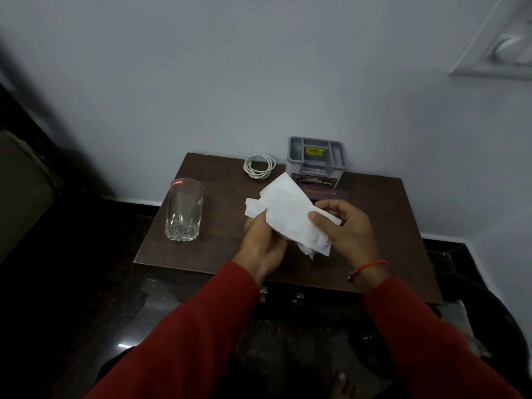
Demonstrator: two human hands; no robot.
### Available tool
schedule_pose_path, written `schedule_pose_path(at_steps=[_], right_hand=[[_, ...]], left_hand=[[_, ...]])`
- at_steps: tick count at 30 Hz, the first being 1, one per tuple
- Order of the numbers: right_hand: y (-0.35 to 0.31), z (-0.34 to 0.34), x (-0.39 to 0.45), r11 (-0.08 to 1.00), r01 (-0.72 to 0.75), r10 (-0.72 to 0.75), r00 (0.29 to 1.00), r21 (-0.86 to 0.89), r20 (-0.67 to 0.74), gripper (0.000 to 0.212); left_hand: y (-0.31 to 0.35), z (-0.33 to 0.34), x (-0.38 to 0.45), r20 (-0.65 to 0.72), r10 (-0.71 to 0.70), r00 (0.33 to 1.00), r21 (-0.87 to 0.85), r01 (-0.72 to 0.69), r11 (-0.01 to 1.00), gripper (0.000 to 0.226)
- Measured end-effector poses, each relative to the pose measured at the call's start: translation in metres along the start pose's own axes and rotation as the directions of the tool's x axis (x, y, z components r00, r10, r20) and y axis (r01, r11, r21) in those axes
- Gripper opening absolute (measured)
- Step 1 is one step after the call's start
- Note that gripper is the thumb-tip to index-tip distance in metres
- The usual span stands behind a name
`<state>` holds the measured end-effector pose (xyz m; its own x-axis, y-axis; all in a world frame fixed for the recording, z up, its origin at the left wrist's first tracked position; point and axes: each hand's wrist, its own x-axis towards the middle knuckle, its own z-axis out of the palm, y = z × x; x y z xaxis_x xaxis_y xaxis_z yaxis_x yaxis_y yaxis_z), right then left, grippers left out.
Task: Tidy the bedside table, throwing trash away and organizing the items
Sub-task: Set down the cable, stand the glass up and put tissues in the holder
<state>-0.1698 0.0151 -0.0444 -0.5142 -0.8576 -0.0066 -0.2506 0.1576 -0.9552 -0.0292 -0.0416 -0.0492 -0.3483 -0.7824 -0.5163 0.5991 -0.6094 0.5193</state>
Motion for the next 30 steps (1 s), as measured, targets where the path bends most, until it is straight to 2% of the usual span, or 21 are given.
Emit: schedule_pose_path(at_steps=[2, 4, 7, 8, 10, 12, 13, 16, 18, 20, 24, 27, 30], right_hand=[[0.003, -0.005, 0.002, 0.999, 0.004, -0.004, 1.0, -0.033, 0.004, 0.008], [0.005, -0.013, 0.011, 0.999, -0.017, 0.016, 0.999, -0.028, -0.029, 0.012], [-0.002, -0.037, 0.036, 0.997, 0.011, 0.003, 0.979, 0.07, -0.204, 0.014], [-0.008, -0.047, 0.048, 0.998, 0.056, -0.043, 0.961, 0.039, -0.274, 0.011], [-0.024, -0.066, 0.076, 0.973, 0.139, -0.196, 0.921, -0.185, -0.337, 0.009], [-0.038, -0.08, 0.108, 0.898, 0.174, -0.314, 0.897, -0.405, -0.31, 0.014], [-0.042, -0.085, 0.124, 0.868, 0.166, -0.32, 0.907, -0.467, -0.274, 0.016], [-0.05, -0.089, 0.16, 0.773, 0.083, -0.206, 0.97, -0.629, -0.125, 0.019], [-0.054, -0.086, 0.174, 0.682, 0.074, -0.15, 0.988, -0.728, -0.04, 0.019], [-0.063, -0.081, 0.181, 0.646, 0.075, -0.113, 0.994, -0.759, 0.003, 0.019], [-0.078, -0.074, 0.194, 0.72, 0.011, 0.048, 0.997, -0.694, 0.065, 0.023], [-0.089, -0.063, 0.206, 0.749, -0.005, 0.112, 0.987, -0.663, 0.118, 0.028], [-0.097, -0.05, 0.216, 0.795, -0.069, 0.164, 0.981, -0.603, 0.104, 0.031]], left_hand=[[-0.004, 0.001, 0.001, -0.003, -0.005, 1.0, 0.022, 0.005, 1.0, 0.012], [-0.006, 0.004, 0.004, -0.054, 0.007, 0.999, 0.01, -0.007, 1.0, 0.021], [-0.005, 0.006, 0.015, -0.132, 0.019, 0.991, -0.009, -0.02, 1.0, 0.042], [-0.004, 0.007, 0.016, -0.152, 0.026, 0.988, 0.003, -0.026, 1.0, 0.044], [-0.003, 0.009, 0.016, -0.167, 0.033, 0.985, 0.017, -0.03, 0.999, 0.044], [-0.004, 0.012, 0.013, -0.153, 0.026, 0.988, 0.041, -0.02, 0.999, 0.043], [-0.005, 0.013, 0.012, -0.149, 0.025, 0.989, 0.058, -0.016, 0.998, 0.042], [-0.007, 0.012, 0.012, -0.143, 0.017, 0.99, 0.074, -0.007, 0.997, 0.045], [-0.007, 0.01, 0.014, -0.159, 0.018, 0.987, 0.086, -0.005, 0.996, 0.045], [-0.005, 0.007, 0.016, -0.166, 0.019, 0.986, 0.096, -0.003, 0.995, 0.046], [-0.001, 0.007, 0.017, -0.135, 0.003, 0.991, 0.132, 0.016, 0.991, 0.047], [-0.001, 0.006, 0.018, -0.118, -0.014, 0.993, 0.137, 0.03, 0.99, 0.045], [0.001, 0.007, 0.019, -0.111, -0.042, 0.993, 0.122, 0.056, 0.991, 0.037]])
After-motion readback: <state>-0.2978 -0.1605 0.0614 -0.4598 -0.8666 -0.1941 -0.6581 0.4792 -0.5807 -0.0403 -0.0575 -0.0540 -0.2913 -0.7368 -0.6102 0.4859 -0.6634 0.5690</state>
